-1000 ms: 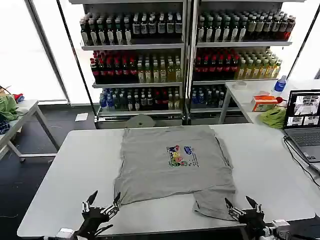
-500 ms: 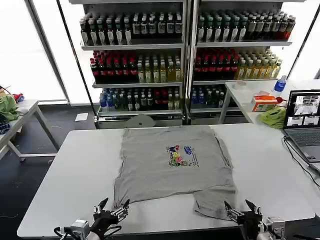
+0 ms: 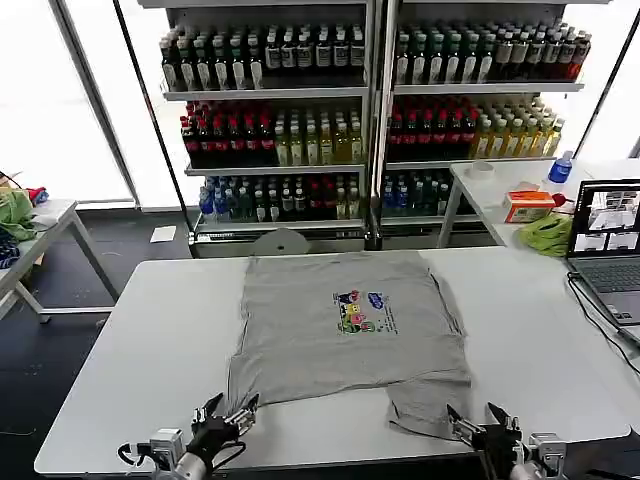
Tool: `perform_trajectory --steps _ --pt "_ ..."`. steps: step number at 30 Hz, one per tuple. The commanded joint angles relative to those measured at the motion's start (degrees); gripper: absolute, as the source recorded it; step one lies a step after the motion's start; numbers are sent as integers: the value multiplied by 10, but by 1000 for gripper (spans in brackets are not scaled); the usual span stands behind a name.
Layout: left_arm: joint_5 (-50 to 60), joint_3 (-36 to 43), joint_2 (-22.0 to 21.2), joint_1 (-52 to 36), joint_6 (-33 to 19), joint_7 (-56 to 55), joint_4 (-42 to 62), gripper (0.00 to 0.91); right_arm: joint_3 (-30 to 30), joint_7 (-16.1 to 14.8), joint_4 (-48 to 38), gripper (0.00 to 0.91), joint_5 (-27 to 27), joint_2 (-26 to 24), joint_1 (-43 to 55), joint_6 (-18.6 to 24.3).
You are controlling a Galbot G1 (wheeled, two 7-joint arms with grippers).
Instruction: Fold and organize the clothes.
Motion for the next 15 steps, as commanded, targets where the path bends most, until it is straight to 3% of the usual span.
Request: perform_trajectory --steps 1,2,3,9,15 --pt "-18 1 1 -11 12 -6 19 181 -2 0 -4 242 2 1 3 -1" --pt "-19 2 1 -10 11 -6 21 161 -3 0 -4 50 2 1 3 -1" --pt "-19 3 0 -10 11 -6 22 101 -4 0 -4 0 2 2 3 1" --pt "-17 13 -7 -10 10 -5 22 10 -13 -3 -7 0 9 2 5 2" --pt "-17 18 -13 -16 1 -9 26 10 -17 -5 -11 0 33 2 6 8"
